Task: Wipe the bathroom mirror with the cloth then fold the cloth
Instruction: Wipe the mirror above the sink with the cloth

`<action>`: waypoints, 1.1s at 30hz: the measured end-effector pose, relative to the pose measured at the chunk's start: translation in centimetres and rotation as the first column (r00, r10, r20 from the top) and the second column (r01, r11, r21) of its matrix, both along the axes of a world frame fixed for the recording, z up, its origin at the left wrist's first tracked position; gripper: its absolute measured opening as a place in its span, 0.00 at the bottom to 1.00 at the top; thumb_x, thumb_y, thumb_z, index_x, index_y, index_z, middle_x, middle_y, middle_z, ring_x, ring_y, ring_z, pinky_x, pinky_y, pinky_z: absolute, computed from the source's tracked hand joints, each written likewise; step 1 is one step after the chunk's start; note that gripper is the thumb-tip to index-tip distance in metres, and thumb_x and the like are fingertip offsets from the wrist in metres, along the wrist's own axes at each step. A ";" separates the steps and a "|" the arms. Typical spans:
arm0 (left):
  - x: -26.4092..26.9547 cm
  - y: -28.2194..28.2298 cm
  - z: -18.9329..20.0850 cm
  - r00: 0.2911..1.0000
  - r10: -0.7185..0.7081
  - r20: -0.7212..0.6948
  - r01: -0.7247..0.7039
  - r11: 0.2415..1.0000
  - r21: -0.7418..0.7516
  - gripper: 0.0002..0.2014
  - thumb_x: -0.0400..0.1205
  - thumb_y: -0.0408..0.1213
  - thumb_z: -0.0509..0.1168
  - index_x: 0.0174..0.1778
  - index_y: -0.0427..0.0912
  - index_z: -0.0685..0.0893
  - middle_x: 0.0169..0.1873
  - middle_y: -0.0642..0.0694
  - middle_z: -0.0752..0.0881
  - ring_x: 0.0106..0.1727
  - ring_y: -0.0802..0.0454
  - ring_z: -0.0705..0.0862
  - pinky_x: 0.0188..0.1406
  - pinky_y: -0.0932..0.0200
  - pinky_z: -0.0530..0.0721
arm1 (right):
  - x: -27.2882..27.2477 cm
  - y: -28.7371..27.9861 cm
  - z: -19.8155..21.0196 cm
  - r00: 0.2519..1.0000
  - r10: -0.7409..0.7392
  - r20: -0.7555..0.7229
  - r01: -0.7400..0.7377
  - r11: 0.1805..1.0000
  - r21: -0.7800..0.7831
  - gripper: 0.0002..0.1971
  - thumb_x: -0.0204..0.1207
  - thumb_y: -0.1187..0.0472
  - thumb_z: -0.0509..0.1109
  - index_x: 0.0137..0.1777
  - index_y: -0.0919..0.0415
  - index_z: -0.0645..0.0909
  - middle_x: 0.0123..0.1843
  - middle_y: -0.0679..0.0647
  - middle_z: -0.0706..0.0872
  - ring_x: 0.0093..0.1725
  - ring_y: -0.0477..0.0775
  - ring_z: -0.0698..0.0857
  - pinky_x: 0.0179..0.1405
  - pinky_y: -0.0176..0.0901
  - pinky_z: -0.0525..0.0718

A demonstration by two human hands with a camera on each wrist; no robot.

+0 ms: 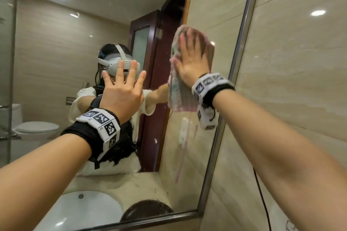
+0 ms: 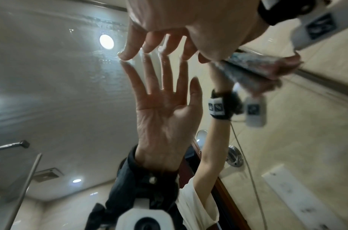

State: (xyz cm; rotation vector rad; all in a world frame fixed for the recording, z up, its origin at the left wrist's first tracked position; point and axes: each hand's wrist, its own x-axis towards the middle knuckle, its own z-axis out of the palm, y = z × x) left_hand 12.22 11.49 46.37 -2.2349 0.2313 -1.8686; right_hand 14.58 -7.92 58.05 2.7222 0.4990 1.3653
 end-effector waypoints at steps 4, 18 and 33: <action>-0.2 0.0 0.2 0.999 -0.031 -0.017 0.031 0.999 -0.015 0.25 0.80 0.41 0.50 0.71 0.37 0.77 0.72 0.28 0.72 0.69 0.18 0.70 0.51 0.14 0.68 | 0.0 0.0 -4.7 0.999 0.005 -0.045 -0.010 0.995 -0.104 0.34 0.84 0.43 0.45 0.82 0.52 0.32 0.84 0.52 0.31 0.82 0.59 0.30 0.77 0.63 0.28; -0.3 0.0 0.3 0.999 -0.014 -0.045 0.013 1.000 -0.012 0.23 0.78 0.36 0.60 0.70 0.35 0.77 0.71 0.25 0.73 0.67 0.17 0.71 0.49 0.13 0.69 | 2.5 -1.2 2.2 0.986 -0.150 0.066 0.089 0.828 0.554 0.34 0.83 0.40 0.46 0.84 0.52 0.40 0.85 0.53 0.41 0.84 0.58 0.42 0.81 0.65 0.43; -0.2 0.1 0.2 0.999 0.014 -0.050 -0.016 0.999 -0.045 0.22 0.79 0.35 0.67 0.70 0.35 0.77 0.71 0.25 0.72 0.67 0.16 0.71 0.50 0.13 0.68 | 1.5 -2.5 -3.5 0.990 -0.019 0.138 0.063 0.945 -0.322 0.35 0.81 0.38 0.46 0.83 0.50 0.38 0.85 0.52 0.40 0.84 0.62 0.39 0.75 0.66 0.30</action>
